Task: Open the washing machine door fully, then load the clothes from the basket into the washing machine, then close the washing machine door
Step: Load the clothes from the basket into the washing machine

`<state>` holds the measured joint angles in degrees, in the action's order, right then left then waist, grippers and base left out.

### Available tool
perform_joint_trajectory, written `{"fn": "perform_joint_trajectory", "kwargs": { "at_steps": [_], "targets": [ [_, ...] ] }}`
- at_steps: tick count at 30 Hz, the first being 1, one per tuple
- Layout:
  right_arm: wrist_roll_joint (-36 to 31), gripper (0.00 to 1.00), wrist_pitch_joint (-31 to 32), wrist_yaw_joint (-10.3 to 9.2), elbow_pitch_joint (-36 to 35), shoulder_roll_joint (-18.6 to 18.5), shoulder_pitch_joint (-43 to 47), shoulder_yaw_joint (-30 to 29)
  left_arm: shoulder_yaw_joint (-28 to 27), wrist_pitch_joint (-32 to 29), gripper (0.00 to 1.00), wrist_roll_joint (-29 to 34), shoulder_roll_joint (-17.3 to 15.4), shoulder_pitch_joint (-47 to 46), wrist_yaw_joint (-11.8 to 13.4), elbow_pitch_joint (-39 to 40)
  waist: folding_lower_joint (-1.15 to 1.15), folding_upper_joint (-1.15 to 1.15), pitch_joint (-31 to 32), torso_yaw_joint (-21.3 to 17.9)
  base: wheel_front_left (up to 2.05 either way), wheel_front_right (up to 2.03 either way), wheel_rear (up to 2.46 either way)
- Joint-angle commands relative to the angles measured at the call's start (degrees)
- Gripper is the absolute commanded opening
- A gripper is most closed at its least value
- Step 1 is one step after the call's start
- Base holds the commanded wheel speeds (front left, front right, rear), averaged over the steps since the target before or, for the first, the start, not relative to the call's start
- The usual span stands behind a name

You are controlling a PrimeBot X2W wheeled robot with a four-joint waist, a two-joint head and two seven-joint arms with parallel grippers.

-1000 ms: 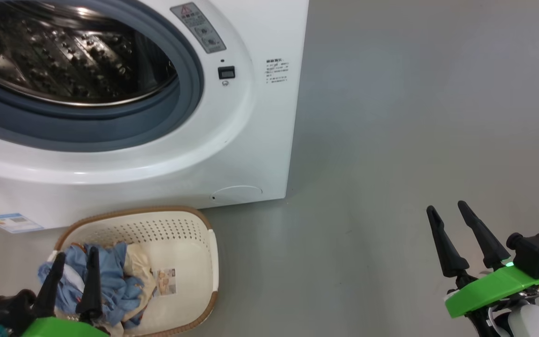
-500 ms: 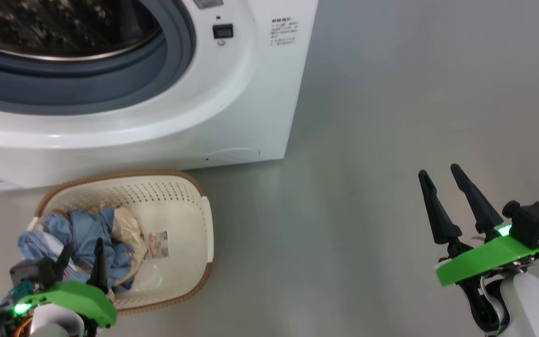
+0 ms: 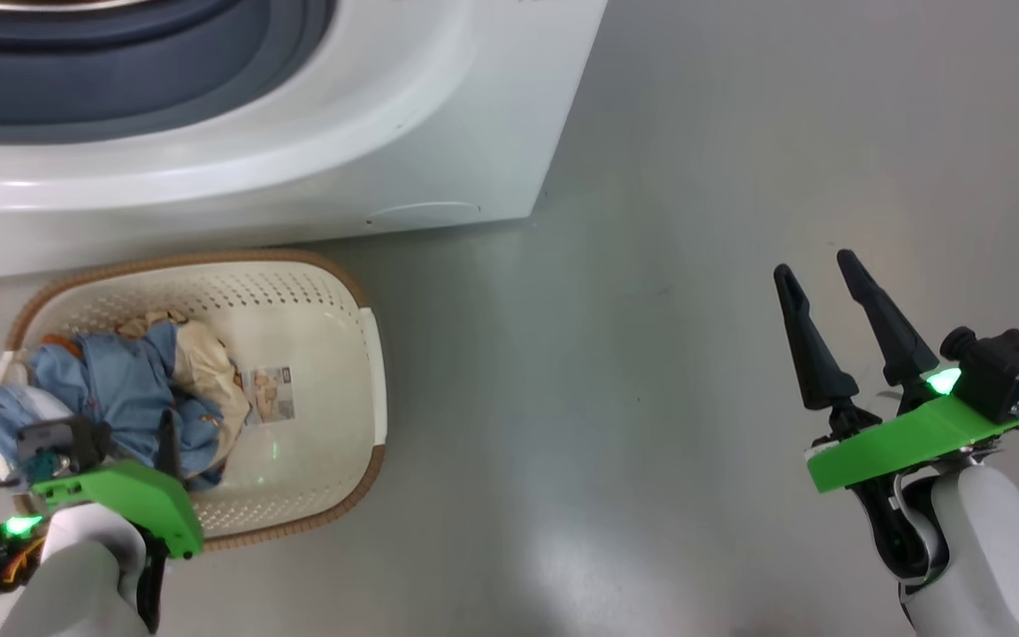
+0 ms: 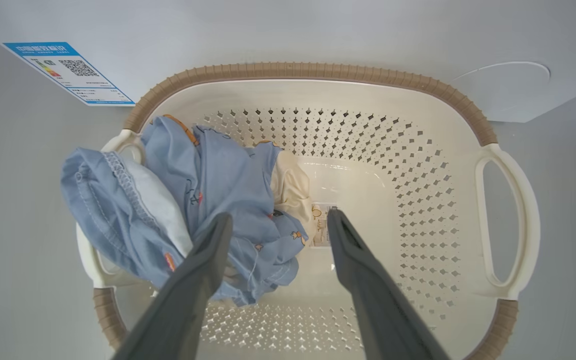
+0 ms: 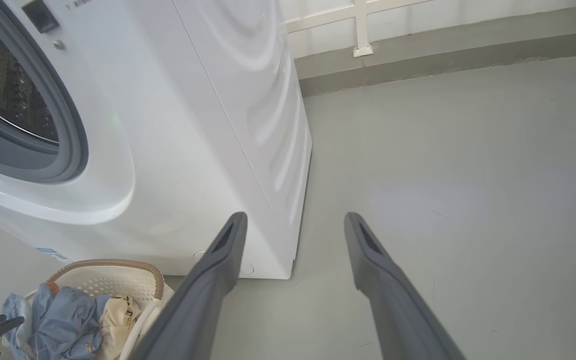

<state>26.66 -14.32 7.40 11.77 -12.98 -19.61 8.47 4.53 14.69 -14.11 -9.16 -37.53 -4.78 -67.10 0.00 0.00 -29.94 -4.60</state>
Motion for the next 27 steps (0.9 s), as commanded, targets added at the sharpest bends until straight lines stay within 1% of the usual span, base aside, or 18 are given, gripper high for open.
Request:
{"fn": "perform_joint_trajectory", "kwargs": {
  "at_steps": [1,5,10,16,21,27],
  "targets": [
    [-0.6,1.0,-0.7,0.09,-1.5,-0.2,-0.3,1.1,-1.1,0.3,1.0,0.4,-2.7,-1.2,0.8,-0.9,0.0,0.0,-2.0,-0.3,0.0,0.0,0.0],
    [-0.7,1.0,-0.7,0.09,-1.7,-0.1,-1.1,1.2,-0.8,0.3,1.0,0.4,-3.3,-3.9,1.6,-3.7,0.0,0.0,-3.4,-0.6,0.0,0.0,0.0],
    [-0.8,1.0,-0.7,0.09,-1.8,0.1,-1.9,1.3,-0.7,0.1,1.0,0.2,-4.0,-6.0,2.4,-5.5,0.0,0.0,-4.8,-0.9,0.0,0.0,0.0],
    [-0.8,1.0,-0.7,0.09,-1.9,0.5,-2.7,1.5,-0.6,-0.9,1.0,-0.3,-5.3,-7.8,2.9,-6.3,0.0,0.0,-6.6,-1.3,0.0,0.0,0.0],
    [-0.8,1.0,-0.7,0.09,-2.1,0.5,-3.3,1.6,-0.4,-1.5,1.0,-0.5,-5.8,-9.2,3.6,-6.5,0.0,0.0,-7.8,-1.5,0.0,0.0,0.0],
    [-0.8,1.0,-0.7,0.09,-2.5,0.5,-4.1,1.7,-0.7,-2.6,1.0,-1.5,-6.6,-11.0,3.6,-6.7,0.0,0.0,-9.5,-1.7,0.0,0.0,0.0]
  ]
}}
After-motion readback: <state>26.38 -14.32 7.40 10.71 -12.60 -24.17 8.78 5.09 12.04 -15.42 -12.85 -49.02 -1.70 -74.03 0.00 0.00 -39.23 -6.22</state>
